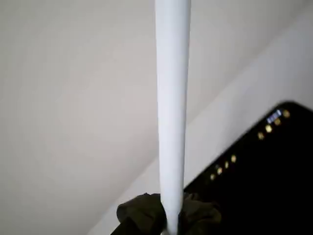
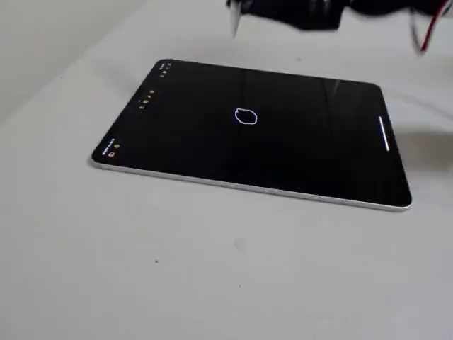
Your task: Draw a circular shape on the ipad using the apple pencil
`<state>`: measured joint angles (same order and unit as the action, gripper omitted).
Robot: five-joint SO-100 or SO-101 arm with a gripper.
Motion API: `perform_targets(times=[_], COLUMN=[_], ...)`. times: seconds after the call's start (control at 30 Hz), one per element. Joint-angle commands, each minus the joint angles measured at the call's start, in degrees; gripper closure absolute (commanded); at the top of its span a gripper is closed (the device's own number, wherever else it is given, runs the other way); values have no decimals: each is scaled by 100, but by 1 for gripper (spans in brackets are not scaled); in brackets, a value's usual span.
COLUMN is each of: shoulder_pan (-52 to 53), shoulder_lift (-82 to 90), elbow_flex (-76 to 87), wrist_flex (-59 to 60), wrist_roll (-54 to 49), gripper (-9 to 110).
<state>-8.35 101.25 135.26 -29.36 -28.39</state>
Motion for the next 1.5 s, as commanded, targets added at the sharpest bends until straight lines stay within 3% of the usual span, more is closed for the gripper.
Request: perform_targets(times=[0.0, 0.2, 0.37, 0.93, 1.47], shoulder_pan=[281, 413, 422, 308, 976], shoulder_lift=[1872, 4245, 5405, 8912, 8921], elbow_flex=[-132, -62, 35, 1626, 3103], wrist_flex=[2232, 4869, 6311, 8429, 9738], wrist_roll=[1556, 2751, 2944, 2619, 2786], gripper=[102, 102, 102, 102, 101])
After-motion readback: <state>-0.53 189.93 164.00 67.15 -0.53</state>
